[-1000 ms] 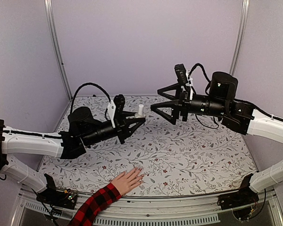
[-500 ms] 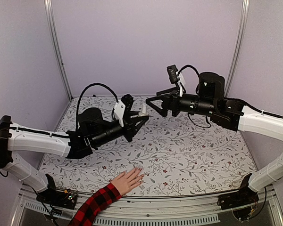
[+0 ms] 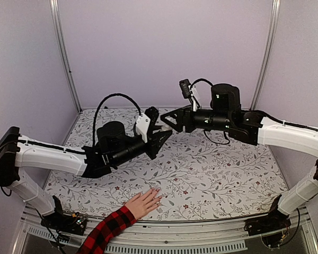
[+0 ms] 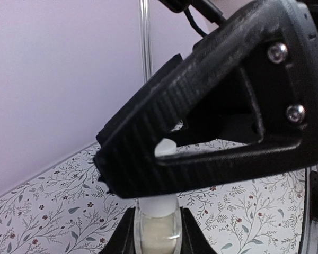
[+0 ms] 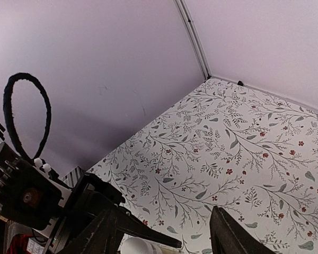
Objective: Paint the nails
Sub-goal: Unscrew the nail polish bottle.
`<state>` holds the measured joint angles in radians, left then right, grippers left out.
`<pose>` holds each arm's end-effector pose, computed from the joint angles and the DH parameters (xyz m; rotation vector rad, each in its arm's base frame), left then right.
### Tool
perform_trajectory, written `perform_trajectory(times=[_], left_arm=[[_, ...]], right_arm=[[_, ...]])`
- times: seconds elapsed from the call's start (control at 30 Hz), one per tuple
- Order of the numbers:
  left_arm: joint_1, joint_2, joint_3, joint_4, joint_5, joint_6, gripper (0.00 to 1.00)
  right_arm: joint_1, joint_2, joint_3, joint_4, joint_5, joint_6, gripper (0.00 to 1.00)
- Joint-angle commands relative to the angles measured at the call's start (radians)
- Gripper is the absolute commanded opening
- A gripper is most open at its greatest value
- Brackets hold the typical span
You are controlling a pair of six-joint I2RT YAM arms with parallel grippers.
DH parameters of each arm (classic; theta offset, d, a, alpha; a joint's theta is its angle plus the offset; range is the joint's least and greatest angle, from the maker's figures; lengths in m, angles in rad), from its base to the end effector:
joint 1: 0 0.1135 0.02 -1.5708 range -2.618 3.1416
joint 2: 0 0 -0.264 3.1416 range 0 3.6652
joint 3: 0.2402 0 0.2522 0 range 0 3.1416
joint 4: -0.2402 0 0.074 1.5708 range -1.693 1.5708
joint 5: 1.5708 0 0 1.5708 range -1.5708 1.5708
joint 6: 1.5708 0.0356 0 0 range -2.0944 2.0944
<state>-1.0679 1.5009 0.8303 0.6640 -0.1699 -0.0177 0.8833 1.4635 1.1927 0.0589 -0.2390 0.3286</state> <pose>0.1691 -0.2949 0.2709 0.6924 1.4680 -0.7120 0.2156 0.2758 0.3454 -0.6979 1.7781 1.0623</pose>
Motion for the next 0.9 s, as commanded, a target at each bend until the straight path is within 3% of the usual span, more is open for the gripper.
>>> perform_trajectory(times=[0.0,0.13,0.57,0.67,0.87], left_arm=[[-0.018,0.009,0.037,-0.011,-0.039,0.016,0.0],[-0.019,0.014,0.044,-0.025,-0.051,0.035,0.0],[-0.02,0.01,0.04,-0.04,-0.041,0.042,0.0],[-0.018,0.004,0.034,-0.038,-0.004,0.041,0.0],[-0.011,-0.034,-0.003,0.0,0.209,0.03,0.0]], right_arm=[[0.0,0.02,0.039,-0.026,0.021,0.02,0.55],[-0.001,0.032,0.047,-0.035,0.026,0.023,0.41],[-0.001,0.036,0.053,-0.016,-0.066,-0.006,0.09],[-0.001,0.023,0.039,0.006,-0.107,-0.036,0.07],[-0.001,0.002,0.029,0.026,-0.182,-0.093,0.06]])
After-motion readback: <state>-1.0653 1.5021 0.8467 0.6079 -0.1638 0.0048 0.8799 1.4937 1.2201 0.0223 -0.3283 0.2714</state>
